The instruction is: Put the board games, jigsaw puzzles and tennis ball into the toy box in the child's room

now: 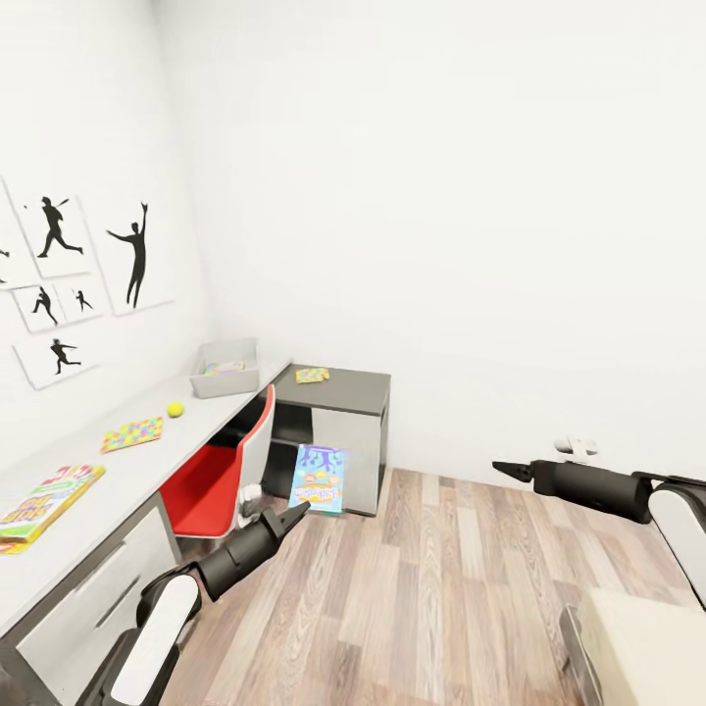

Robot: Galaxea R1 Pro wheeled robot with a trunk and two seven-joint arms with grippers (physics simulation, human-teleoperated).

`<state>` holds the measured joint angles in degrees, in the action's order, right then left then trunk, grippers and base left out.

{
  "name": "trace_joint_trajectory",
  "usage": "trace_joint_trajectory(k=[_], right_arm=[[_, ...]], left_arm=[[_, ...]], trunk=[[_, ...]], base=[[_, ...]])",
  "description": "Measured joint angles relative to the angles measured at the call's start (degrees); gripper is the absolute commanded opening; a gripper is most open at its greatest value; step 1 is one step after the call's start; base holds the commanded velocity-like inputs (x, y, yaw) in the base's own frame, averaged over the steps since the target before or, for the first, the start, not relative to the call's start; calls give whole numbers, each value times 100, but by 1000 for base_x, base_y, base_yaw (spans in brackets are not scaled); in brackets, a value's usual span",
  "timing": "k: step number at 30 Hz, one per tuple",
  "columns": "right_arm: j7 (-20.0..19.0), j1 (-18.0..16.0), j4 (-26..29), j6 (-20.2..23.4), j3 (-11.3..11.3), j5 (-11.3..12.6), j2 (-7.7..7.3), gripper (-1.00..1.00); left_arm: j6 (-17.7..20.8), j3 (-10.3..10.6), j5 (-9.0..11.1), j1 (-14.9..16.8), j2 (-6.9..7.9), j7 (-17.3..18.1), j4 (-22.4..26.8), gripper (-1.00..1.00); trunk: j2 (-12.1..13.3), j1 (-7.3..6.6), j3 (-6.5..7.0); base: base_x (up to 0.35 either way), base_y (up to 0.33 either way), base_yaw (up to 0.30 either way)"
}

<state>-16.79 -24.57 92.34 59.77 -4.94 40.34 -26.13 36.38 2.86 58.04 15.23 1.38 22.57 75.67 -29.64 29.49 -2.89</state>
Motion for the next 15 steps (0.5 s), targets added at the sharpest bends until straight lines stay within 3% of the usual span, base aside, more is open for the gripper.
trace_joint_trajectory(k=[15], right_arm=[[-1, -3, 1, 1, 2, -1, -5, 100]], left_arm=[[28, 0, -9, 3, 1, -2, -7, -100]], trunk=[[595, -329, 260]], base=[[0, 0, 297]])
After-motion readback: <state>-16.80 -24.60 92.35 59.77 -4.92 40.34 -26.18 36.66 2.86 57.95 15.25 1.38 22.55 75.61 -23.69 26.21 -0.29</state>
